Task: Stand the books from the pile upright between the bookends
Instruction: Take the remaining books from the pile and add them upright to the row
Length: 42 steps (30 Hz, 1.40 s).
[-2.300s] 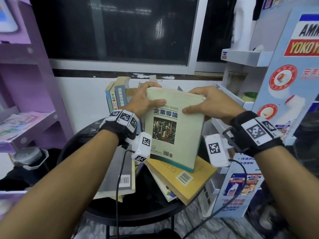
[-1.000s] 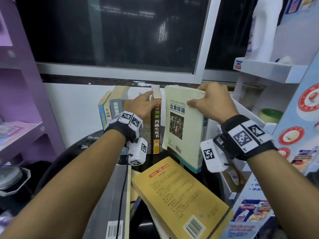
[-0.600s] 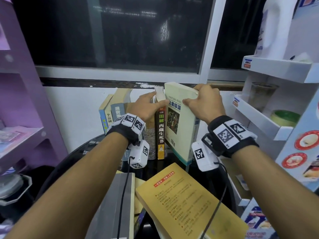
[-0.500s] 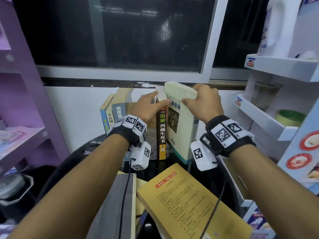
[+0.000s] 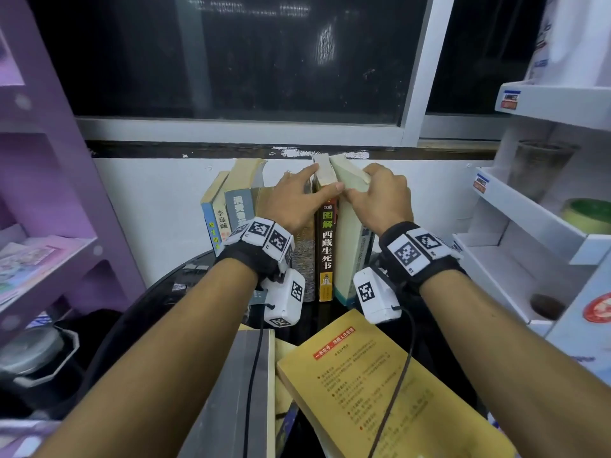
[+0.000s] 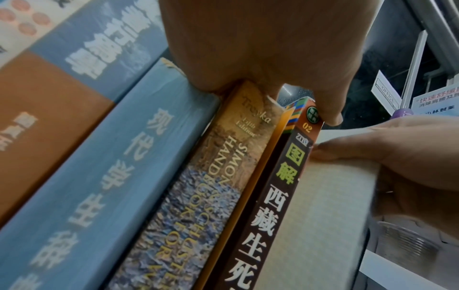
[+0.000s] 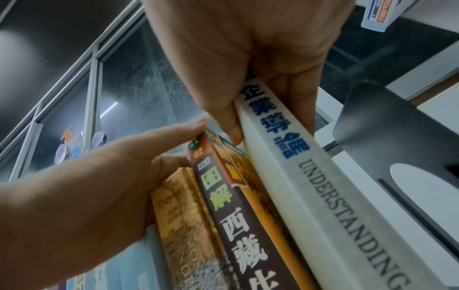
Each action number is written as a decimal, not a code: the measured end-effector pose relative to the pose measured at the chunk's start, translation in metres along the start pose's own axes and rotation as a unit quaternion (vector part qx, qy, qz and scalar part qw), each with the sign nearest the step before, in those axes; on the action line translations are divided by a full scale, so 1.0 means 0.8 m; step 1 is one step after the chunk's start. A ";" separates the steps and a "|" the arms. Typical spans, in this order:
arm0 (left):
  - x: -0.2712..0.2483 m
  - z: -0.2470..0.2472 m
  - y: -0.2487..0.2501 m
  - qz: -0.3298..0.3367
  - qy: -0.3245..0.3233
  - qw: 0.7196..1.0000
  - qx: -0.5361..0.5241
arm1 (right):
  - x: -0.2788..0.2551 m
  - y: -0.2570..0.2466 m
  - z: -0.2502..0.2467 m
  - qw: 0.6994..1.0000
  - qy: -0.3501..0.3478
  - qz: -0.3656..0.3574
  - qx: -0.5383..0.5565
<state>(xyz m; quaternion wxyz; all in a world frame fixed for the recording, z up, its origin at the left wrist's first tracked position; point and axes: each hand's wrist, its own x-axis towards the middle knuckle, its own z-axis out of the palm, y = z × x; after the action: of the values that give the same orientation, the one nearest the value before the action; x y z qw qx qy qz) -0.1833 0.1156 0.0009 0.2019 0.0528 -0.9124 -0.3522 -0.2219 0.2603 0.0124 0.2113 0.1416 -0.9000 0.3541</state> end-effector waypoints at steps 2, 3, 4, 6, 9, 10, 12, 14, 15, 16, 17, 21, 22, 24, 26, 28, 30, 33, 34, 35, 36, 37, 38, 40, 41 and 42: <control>0.001 0.001 -0.001 0.002 0.002 1.000 0.005 | 0.002 -0.001 0.007 1.000 0.002 -0.007 -0.005; 0.000 0.002 -0.001 0.004 0.005 1.000 0.003 | 0.002 -0.001 0.011 1.000 0.003 -0.011 -0.010; 0.000 0.002 -0.001 0.008 0.008 1.000 -0.001 | 0.003 0.000 0.014 1.000 0.003 -0.012 -0.017; 0.001 0.001 -0.002 0.010 0.011 1.000 -0.010 | 0.003 0.003 0.019 0.999 0.003 -0.015 -0.029; 0.003 0.002 -0.006 0.012 0.008 1.000 -0.014 | 0.005 0.009 0.025 0.999 0.004 -0.021 -0.034; 0.004 0.003 -0.007 0.014 0.009 1.000 -0.017 | 0.006 0.010 0.025 0.999 0.001 -0.023 -0.035; 0.004 0.003 -0.007 0.015 0.012 1.000 -0.019 | 0.007 0.011 0.025 0.999 -0.007 -0.027 -0.038; 0.006 0.004 -0.009 0.017 0.013 1.000 -0.022 | 0.008 0.011 0.023 0.999 -0.023 -0.030 -0.036; 0.007 0.004 -0.010 0.019 0.014 0.999 -0.024 | 0.009 0.011 0.022 0.998 -0.035 -0.029 -0.031; 0.007 0.004 -0.011 0.022 0.014 0.999 -0.026 | 0.009 0.011 0.020 0.998 -0.053 -0.027 -0.023; 0.008 0.005 -0.012 0.024 0.013 0.999 -0.028 | 0.009 0.011 0.017 0.997 -0.073 -0.026 -0.010; 0.011 0.006 -0.014 0.028 0.008 0.999 -0.031 | 0.003 0.017 -0.005 0.982 -0.176 -0.059 0.016; 0.010 0.006 -0.015 0.029 0.005 0.999 -0.030 | 0.000 0.020 -0.010 0.977 -0.202 -0.071 0.011; 0.011 0.006 -0.016 0.028 0.001 0.999 -0.030 | -0.003 0.026 -0.017 0.969 -0.233 -0.084 0.010; 0.010 0.007 -0.016 0.027 -0.001 0.999 -0.029 | -0.005 0.029 -0.017 0.967 -0.241 -0.087 0.017; 0.009 0.007 -0.016 0.028 -0.002 0.999 -0.028 | -0.007 0.029 -0.013 0.967 -0.238 -0.086 0.030; 0.010 0.008 -0.016 0.026 -0.001 0.999 -0.033 | -0.010 0.029 -0.008 0.968 -0.231 -0.093 0.044; 0.010 0.007 -0.017 0.024 -0.004 0.999 -0.040 | -0.011 0.030 0.001 0.968 -0.220 -0.104 0.059; 0.010 0.007 -0.017 0.024 -0.007 0.999 -0.043 | -0.011 0.031 0.003 0.969 -0.215 -0.105 0.061; 0.010 0.007 -0.017 0.024 -0.008 0.998 -0.049 | -0.010 0.031 0.005 0.970 -0.211 -0.107 0.064; 0.010 0.008 -0.017 0.025 -0.009 0.998 -0.056 | -0.010 0.031 0.006 0.970 -0.207 -0.108 0.065; 0.010 0.008 -0.018 0.026 -0.009 0.998 -0.062 | -0.009 0.032 0.007 0.971 -0.203 -0.109 0.063; 0.010 0.008 -0.018 0.026 -0.010 0.997 -0.067 | -0.009 0.032 0.008 0.972 -0.200 -0.110 0.059; 0.010 0.008 -0.019 0.024 -0.014 0.997 -0.078 | -0.007 0.030 0.009 0.972 -0.196 -0.111 0.061; 0.010 0.008 -0.020 0.024 -0.014 0.996 -0.085 | -0.006 0.030 0.011 0.972 -0.195 -0.111 0.062; 0.010 0.008 -0.020 0.023 -0.013 0.996 -0.089 | -0.005 0.029 0.012 0.973 -0.194 -0.111 0.061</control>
<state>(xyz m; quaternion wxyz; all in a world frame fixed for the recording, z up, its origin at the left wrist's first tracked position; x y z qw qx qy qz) -0.1943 0.1058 -0.0117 0.2021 0.0091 -0.8808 -0.4281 -0.2308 0.2704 -0.0092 0.0614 0.3193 -0.8792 0.3482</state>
